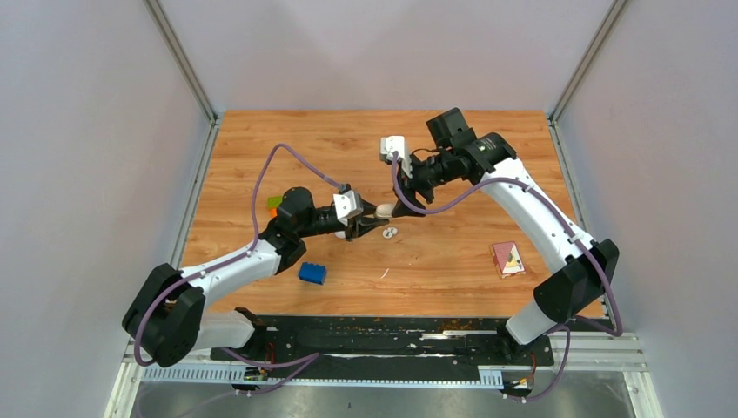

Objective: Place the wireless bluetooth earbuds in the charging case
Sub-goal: Close the charging case, then place the charging case at the center of the board.

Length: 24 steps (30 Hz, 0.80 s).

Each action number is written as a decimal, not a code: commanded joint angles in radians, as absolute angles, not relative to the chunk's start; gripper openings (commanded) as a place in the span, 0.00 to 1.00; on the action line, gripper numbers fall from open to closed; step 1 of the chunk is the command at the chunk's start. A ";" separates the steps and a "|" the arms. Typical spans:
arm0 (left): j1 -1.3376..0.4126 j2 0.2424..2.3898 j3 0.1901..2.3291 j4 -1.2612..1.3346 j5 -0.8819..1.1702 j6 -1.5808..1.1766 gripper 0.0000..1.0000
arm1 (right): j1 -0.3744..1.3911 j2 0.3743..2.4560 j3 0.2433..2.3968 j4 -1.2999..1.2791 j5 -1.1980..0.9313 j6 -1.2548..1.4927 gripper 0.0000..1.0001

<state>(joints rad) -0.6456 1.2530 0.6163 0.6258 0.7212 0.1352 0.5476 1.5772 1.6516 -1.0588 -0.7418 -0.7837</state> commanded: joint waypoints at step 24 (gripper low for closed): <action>-0.497 1.873 1.030 0.370 0.623 -0.615 0.17 | 0.470 1.355 1.401 -1.001 -0.709 -0.732 0.66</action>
